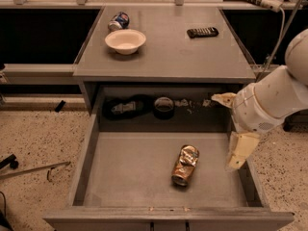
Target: Pick orange can from top drawer and place on counter
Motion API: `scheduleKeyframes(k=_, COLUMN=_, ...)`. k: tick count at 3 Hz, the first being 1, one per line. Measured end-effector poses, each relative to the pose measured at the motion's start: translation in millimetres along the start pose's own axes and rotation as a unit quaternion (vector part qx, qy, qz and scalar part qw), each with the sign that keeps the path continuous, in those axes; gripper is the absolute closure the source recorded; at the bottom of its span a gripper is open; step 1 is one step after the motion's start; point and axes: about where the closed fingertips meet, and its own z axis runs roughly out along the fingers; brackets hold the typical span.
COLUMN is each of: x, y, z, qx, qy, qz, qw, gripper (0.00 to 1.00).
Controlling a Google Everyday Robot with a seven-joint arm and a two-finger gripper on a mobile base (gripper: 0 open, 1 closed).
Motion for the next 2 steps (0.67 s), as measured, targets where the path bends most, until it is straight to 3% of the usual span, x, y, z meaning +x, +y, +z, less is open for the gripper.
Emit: scheduleKeyframes(k=2, x=-1, y=-4, z=73, qx=0.006, qy=-0.035, qz=-0.045, qw=0.9984, gripper=0.00)
